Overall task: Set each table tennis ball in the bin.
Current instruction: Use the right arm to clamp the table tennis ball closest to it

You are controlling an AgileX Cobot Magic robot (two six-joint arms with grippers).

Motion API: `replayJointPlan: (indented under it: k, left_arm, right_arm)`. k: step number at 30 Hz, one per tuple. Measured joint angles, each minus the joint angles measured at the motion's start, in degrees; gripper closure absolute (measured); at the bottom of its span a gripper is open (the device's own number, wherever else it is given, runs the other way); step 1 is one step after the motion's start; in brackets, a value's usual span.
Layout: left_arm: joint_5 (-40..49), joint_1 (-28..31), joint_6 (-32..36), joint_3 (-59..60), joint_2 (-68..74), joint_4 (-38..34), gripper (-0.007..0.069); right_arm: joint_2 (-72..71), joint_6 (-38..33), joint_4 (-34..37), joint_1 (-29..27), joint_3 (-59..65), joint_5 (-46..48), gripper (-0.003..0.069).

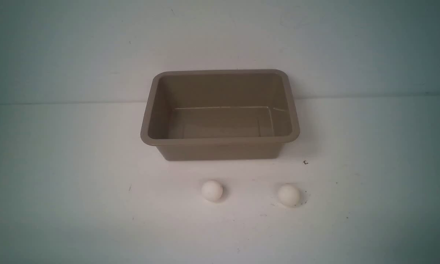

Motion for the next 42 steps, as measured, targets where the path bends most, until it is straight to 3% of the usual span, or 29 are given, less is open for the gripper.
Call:
replayJointPlan:
  k: [30,34,38,42]
  left_arm:
    - [0.0,0.0,0.0,0.0,0.0,0.0,0.0629]
    - [0.0,0.0,0.0,0.0,0.0,0.0,0.0629]
    - [0.0,0.0,0.0,0.0,0.0,0.0,0.0629]
    - [0.0,0.0,0.0,0.0,0.0,0.0,0.0629]
  right_arm:
    - [0.0,0.2,0.1,0.0,0.0,-0.2,0.0675]
    - [0.0,3.4,4.8,0.0,0.1,-6.0,0.0675]
    - [0.0,9.6,12.8,0.0,0.1,-18.0,0.0675]
    - [0.0,11.0,14.3,0.0,0.1,-26.7,0.0675]
